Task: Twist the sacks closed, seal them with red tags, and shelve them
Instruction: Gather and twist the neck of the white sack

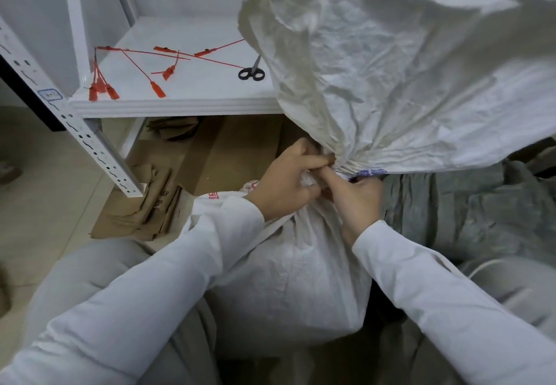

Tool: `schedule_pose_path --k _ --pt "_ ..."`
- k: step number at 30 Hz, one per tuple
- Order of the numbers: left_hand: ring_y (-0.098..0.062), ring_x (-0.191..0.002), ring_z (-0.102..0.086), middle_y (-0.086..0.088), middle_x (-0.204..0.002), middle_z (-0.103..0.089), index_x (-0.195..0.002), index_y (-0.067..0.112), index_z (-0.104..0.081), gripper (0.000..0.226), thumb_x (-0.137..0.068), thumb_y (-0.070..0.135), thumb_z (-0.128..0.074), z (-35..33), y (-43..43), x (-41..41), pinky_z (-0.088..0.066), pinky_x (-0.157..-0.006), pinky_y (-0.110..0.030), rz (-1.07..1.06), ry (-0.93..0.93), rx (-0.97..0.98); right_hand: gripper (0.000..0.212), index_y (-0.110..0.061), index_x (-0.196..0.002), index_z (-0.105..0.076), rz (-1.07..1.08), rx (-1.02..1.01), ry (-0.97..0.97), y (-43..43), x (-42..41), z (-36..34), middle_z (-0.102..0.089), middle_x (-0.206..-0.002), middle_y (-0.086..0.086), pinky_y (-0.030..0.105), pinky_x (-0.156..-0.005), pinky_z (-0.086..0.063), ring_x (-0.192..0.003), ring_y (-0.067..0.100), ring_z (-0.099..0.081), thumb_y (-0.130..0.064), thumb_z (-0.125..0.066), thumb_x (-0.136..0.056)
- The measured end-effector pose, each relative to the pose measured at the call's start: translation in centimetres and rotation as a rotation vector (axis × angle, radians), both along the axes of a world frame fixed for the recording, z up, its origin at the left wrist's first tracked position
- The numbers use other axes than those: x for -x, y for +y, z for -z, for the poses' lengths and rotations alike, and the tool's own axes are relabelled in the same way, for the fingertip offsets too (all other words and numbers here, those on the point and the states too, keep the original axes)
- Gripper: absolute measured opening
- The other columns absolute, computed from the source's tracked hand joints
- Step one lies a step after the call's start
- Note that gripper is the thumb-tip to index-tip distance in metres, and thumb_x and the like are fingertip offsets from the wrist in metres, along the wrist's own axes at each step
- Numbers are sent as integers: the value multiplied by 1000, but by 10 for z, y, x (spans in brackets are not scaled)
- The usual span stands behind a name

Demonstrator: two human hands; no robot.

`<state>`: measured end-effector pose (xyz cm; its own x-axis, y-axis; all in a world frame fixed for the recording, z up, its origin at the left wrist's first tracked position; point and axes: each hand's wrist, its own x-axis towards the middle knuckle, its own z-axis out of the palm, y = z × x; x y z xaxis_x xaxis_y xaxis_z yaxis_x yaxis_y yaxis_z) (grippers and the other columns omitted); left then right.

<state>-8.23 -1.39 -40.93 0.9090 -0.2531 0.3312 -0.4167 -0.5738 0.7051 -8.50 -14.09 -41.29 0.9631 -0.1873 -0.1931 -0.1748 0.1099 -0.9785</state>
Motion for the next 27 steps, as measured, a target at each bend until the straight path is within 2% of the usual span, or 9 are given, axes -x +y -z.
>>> schedule_pose_path --k 3,5,8,10,12,15,17,23,27 --pt "-17 -111 -49 -2 -112 -48 -127 19 -62 55 -73 20 -55 -7 6 -1 -41 -93 -23 35 100 -2 21 -12 -70 -75 19 -54 43 -1 -4 0 -76 -85 12 56 -80 -57 -88 29 -72 -23 -84 -54" --pt "-12 -112 -47 0 -113 -49 -130 21 -60 57 -73 21 -53 -9 10 -1 -38 -94 -16 63 131 -16 23 -7 -81 -74 7 -104 85 -2 -6 -2 -74 -91 17 54 -80 -58 -90 31 -72 -13 -82 -61" --pt "-8 -114 -48 -4 -121 -53 -133 15 -57 58 -76 5 -57 -8 16 -3 -35 -94 -7 114 152 -12 14 -4 -91 -68 -14 -240 132 -6 -12 -7 -73 -92 16 34 -69 -62 -78 22 -73 0 -71 -77" --pt "-11 -114 -53 -6 -124 -55 -132 9 -56 53 -80 0 -63 -6 22 -6 -38 -90 -7 85 172 -2 15 -3 -98 -66 -31 -311 171 -9 -17 -7 -73 -92 14 27 -61 -60 -71 18 -73 -3 -70 -83" --pt "-17 -118 -53 -6 -130 -54 -134 11 -52 56 -82 10 -71 -4 30 -9 -41 -95 -15 -15 234 -103 31 1 -112 -64 -39 -362 214 -12 -24 -5 -72 -100 15 26 -61 -59 -75 19 -72 -8 -72 -83" --pt "-24 -126 -46 -2 -141 -48 -146 23 -34 85 -75 42 -77 6 42 -12 -40 -106 -41 -115 375 -464 42 0 -123 -60 -59 -437 235 -18 -35 -3 -70 -113 17 25 -64 -59 -87 20 -72 -12 -71 -85" --pt "-23 -130 -44 0 -146 -44 -149 25 -26 96 -72 51 -77 7 43 -11 -37 -108 -47 -145 428 -498 41 -3 -126 -59 -73 -517 216 -24 -39 -5 -68 -116 17 26 -69 -60 -94 20 -70 -13 -67 -88" --pt "-22 -123 -49 -1 -139 -47 -142 22 -38 75 -80 43 -73 11 29 -12 -40 -106 -43 -302 229 -532 22 -8 -113 -63 -123 -647 167 -31 -45 -7 -70 -109 13 31 -85 -58 -99 21 -69 -14 -61 -92" --pt "-27 -125 -47 -8 -138 -44 -142 15 -35 64 -88 24 -67 35 19 -10 -43 -105 -37 -368 209 -639 19 -7 -109 -64 -149 -629 255 -22 -37 6 -70 -109 13 34 -85 -57 -100 22 -68 -16 -61 -93"
